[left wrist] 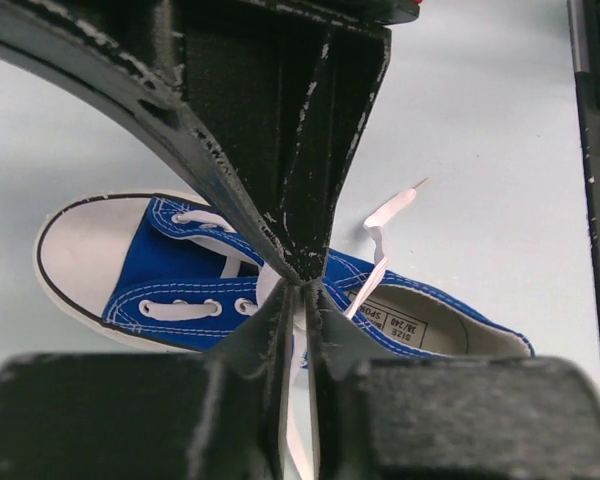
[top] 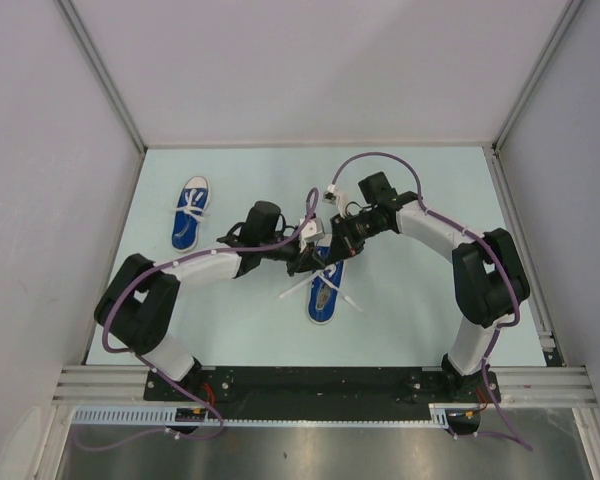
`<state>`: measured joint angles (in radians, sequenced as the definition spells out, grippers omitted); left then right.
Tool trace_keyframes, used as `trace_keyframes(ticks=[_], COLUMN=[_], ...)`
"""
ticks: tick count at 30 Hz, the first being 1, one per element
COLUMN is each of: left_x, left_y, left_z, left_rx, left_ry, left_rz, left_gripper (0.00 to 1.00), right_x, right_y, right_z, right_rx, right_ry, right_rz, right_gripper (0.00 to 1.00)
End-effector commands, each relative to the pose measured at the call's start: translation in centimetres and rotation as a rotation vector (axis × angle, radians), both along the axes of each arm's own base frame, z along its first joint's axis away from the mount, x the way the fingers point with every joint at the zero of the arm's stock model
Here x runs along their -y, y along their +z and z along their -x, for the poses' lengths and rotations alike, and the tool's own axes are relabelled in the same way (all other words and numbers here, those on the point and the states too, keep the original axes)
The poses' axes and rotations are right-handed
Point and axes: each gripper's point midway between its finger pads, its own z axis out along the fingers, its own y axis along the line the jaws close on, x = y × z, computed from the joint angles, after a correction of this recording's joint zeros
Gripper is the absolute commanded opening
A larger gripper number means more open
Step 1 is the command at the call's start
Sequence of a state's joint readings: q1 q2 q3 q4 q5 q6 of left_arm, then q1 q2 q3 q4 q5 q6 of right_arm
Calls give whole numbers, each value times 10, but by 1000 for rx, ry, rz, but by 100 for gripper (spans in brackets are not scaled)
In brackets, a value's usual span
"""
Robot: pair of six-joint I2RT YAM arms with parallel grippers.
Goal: Tie the shoes
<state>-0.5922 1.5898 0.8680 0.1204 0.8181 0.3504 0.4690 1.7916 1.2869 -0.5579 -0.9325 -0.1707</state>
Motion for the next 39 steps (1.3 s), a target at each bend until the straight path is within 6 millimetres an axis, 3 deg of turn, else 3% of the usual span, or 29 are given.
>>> trace_keyframes(ticks=[1, 6, 9, 12, 15, 21, 25, 31, 39], left_x=[11, 14, 14, 14, 15, 18, 20, 13, 3], left_y=[21, 45, 54, 56, 57, 60, 61, 62, 54], left_z=[-1, 4, 10, 11, 10, 7, 6, -1, 4], left_rx=[64, 69, 69, 61, 58, 33, 5, -25, -56], left_ry=[-53, -70, -83, -80, -68, -42, -23, 16, 34], left_rz=[64, 127, 153, 160, 170, 203, 221, 221, 209], left_gripper=[2, 0, 0, 0, 0, 0, 0, 0, 0], right_x=[-4, -2, -1, 2, 12, 40, 53, 55, 34], right_y=[23, 20, 19, 22, 31, 21, 13, -3, -13], right_z=[-6, -5, -6, -8, -14, -8, 1, 17, 22], right_rx=[65, 65, 61, 66, 92, 74, 64, 45, 169], right_ry=[21, 23, 17, 7, -19, -80, -95, -89, -160], right_rz=[-50, -39, -37, -38, -39, 14, 25, 51, 52], right_gripper=[0, 1, 13, 35, 38, 53, 54, 51, 54])
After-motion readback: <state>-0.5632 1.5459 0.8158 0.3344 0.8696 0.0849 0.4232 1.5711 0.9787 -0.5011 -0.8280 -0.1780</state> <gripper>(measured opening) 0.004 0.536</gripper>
